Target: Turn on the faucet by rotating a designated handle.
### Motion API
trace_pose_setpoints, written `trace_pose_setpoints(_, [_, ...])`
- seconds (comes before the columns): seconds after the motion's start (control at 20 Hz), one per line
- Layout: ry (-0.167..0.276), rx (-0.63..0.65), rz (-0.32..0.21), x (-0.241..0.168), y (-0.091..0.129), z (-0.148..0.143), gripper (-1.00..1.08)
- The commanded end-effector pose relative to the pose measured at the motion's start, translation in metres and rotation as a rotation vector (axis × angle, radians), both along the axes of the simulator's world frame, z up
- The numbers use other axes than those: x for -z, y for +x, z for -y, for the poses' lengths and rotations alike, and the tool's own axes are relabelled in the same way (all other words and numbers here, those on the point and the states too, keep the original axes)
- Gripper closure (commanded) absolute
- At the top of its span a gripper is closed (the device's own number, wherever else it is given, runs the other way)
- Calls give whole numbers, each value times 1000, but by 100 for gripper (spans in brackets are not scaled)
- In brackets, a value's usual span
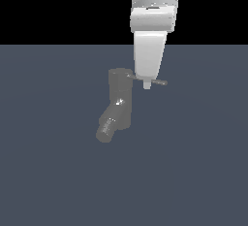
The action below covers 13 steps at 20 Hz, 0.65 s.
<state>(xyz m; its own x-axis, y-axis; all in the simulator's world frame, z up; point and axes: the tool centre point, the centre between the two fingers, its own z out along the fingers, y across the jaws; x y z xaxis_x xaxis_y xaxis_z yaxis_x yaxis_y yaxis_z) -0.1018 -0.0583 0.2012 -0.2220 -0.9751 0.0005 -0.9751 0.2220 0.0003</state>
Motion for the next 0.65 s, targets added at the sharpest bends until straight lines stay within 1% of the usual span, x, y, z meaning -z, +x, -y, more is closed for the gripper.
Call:
trace_pose_setpoints(0.0, [0,17,1,0,4,15,108])
trace_pose_setpoints(0.6, [0,23,1,0,19,42,108])
